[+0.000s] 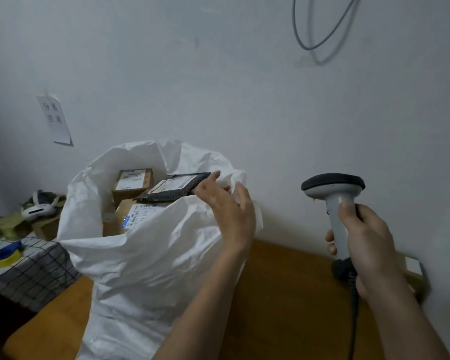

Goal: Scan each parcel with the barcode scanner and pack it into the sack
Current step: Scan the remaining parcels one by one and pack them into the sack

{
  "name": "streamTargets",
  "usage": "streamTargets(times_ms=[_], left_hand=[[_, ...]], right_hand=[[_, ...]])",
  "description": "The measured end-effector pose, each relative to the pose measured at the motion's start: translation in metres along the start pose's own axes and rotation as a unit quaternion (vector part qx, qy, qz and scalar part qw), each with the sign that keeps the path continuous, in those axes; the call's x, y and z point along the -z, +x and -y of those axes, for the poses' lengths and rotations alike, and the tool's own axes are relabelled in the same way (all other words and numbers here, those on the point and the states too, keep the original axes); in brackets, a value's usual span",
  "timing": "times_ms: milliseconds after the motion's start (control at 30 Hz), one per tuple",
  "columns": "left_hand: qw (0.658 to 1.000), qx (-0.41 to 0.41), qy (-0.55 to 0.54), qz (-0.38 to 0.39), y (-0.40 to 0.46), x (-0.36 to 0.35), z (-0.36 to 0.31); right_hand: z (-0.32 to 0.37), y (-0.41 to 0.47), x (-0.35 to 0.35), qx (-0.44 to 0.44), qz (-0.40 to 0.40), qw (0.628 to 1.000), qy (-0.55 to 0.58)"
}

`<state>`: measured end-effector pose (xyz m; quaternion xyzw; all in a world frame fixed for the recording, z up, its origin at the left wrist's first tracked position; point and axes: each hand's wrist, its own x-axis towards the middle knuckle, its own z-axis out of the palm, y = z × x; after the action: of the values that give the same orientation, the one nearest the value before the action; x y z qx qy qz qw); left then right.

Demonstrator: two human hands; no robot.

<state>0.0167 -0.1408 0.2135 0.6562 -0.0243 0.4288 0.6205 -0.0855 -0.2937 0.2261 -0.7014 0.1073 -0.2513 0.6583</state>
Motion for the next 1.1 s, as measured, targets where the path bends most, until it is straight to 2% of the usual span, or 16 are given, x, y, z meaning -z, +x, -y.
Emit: streamTargets(times_ms=[67, 167, 233, 300, 467, 600, 667, 867, 967, 1100], left_hand=[[0.995, -0.082, 0.056, 0.016, -0.011, -0.012, 0.007], [0.963, -0.216, 0.156, 0.031, -0.029, -0.037, 0.021], [0.943, -0.283, 0.16, 0.069, -0.045, -0.055, 0.03], [0.933, -0.304, 0.154, 0.117, -0.062, -0.075, 0.041], [0.921, -0.241, 0.201, 0.229, -0.106, -0.133, 0.075], [0.891, -0.152, 0.239, 0.354, -0.142, -0.19, 0.114], [0.86, -0.127, 0.264, 0.419, -0.161, -0.221, 0.139], [0.732, -0.052, 0.319, 0.6, -0.216, -0.313, 0.237], [0.681, 0.014, 0.331, 0.653, -0.234, -0.354, 0.28], [0.64, 0.071, 0.321, 0.694, -0.252, -0.391, 0.323]], right_hand=[[-0.005, 0.007, 0.008, -0.008, -0.008, 1.0, -0.003], [-0.016, 0.019, 0.026, -0.019, -0.031, 0.999, -0.006], [-0.025, 0.03, 0.04, -0.027, -0.052, 0.998, -0.018], [-0.037, 0.043, 0.056, -0.034, -0.082, 0.996, -0.03], [-0.076, 0.083, 0.104, -0.073, -0.149, 0.985, -0.037], [-0.117, 0.118, 0.139, -0.107, -0.188, 0.976, -0.032], [-0.141, 0.137, 0.154, -0.125, -0.198, 0.972, -0.026], [-0.219, 0.189, 0.191, -0.178, -0.227, 0.957, -0.04], [-0.257, 0.208, 0.202, -0.206, -0.233, 0.95, -0.04], [-0.297, 0.218, 0.21, -0.242, -0.226, 0.943, -0.045]])
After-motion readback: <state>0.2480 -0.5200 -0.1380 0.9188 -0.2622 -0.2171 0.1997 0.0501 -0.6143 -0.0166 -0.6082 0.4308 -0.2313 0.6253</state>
